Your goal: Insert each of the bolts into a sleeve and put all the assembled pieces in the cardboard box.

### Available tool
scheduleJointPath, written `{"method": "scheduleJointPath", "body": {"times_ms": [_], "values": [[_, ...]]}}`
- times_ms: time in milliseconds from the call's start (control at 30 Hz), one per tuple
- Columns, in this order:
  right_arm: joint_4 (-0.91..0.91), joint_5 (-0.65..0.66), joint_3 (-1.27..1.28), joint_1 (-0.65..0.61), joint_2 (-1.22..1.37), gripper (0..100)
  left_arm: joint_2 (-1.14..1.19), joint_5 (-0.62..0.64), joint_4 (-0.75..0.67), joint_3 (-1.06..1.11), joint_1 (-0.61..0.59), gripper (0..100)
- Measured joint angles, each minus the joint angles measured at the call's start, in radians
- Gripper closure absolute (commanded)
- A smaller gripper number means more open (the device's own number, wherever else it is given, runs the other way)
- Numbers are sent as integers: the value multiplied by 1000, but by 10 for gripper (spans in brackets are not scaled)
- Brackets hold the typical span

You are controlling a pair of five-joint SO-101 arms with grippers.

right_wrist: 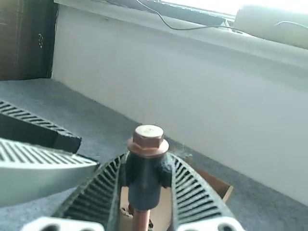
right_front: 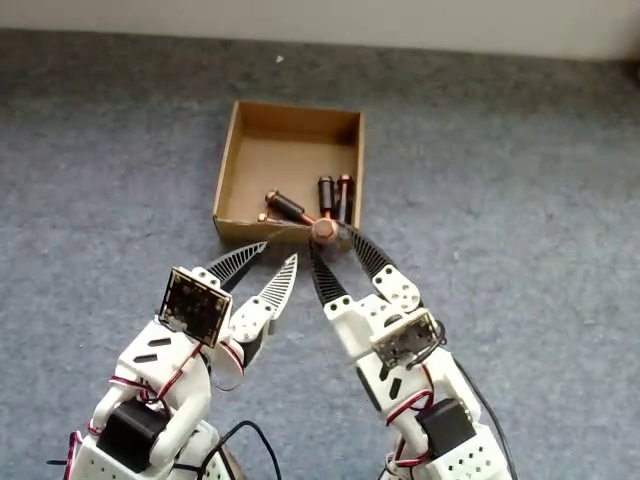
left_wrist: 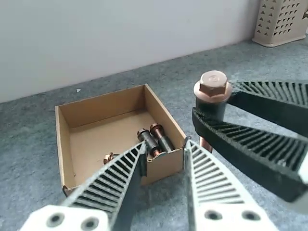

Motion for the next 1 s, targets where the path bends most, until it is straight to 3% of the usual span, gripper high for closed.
{"method": "scheduleJointPath", "body": {"times_ms": [167,300,533,800,1000], "values": [[64,0,0,21,0,995,0,-32,0,-2,-5,854],[69,-12,0,61,0,995,0,-118,0,-3,-81,854],[69,-229,0,167,0,995,-3,-143,0,5,-305,854],[69,-278,0,213,0,995,2,-149,0,206,-436,854],[69,-281,0,213,0,995,-2,-150,0,316,-465,854]]}}
